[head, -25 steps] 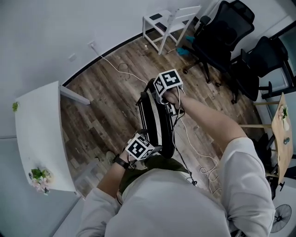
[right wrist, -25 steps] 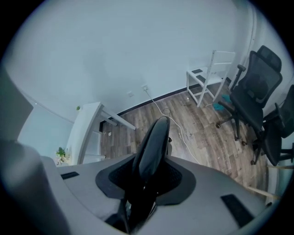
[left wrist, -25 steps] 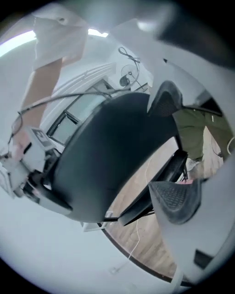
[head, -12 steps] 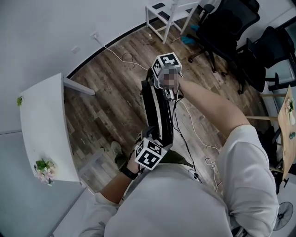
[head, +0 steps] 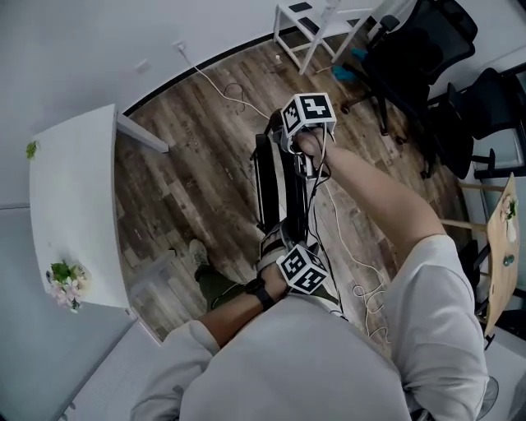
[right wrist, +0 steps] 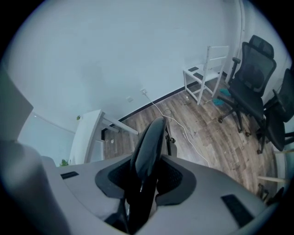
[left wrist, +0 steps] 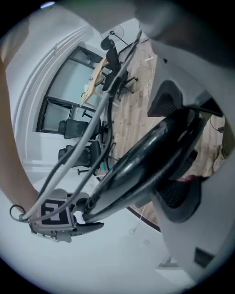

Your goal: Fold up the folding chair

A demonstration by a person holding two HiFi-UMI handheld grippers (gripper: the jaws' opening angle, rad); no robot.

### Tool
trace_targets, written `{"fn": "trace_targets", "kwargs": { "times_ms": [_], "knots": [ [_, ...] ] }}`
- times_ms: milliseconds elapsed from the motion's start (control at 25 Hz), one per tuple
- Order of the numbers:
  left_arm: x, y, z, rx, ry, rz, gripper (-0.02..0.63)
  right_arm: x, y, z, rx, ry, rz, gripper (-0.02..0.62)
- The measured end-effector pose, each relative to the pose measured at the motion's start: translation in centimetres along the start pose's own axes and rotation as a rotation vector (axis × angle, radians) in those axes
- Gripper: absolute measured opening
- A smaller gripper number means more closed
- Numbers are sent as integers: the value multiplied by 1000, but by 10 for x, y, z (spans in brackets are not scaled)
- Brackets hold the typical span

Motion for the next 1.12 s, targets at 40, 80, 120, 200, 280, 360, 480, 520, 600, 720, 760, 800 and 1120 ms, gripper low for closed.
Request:
{"fn": "trace_targets", "kwargs": {
  "times_ms": [40, 80, 120, 200, 280, 360, 480, 520, 600, 720, 760, 800, 1120],
  "knots": [
    [2, 0, 1, 2, 2, 2, 429, 0, 1, 1, 7, -4, 8, 139],
    [5, 1, 2, 6, 5, 4, 419, 1, 4, 1, 14, -5, 16, 135],
    [8, 2, 4, 11, 8, 5, 412, 1, 7, 2, 24, -6, 24, 130],
    [15, 9, 8, 27, 9, 1, 399, -2, 19, 1, 48, -7, 40, 124],
    [24, 21, 17, 45, 5, -6, 387, -9, 34, 0, 68, -9, 59, 123],
    [34, 34, 27, 59, -1, -10, 372, -17, 48, 0, 72, -11, 83, 117],
    [50, 52, 41, 71, -11, 1, 355, -27, 67, -1, 45, -16, 115, 112],
    [56, 58, 45, 73, -14, 4, 351, -29, 74, -1, 36, -17, 123, 110],
    [71, 70, 54, 77, -22, 8, 348, -35, 91, -1, 22, -18, 131, 109],
    [96, 90, 69, 91, -39, 17, 347, -44, 124, -2, 12, -18, 129, 107],
    [104, 96, 74, 94, -42, 20, 347, -47, 134, -2, 9, -18, 126, 107],
    [112, 103, 80, 96, -44, 20, 347, -50, 145, -2, 5, -18, 123, 107],
    [173, 166, 138, 77, -33, -20, 342, -86, 240, -4, -19, -31, 87, 106]
  ]
}}
Point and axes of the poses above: the fingertips, and each gripper's own axes: x backward along the fingers, y to its left, z out of its underside, the point moved 5 cm from there along x, backward along the fingers, and after that the axes turned 10 degrees about -y, right-handed, at the moved point
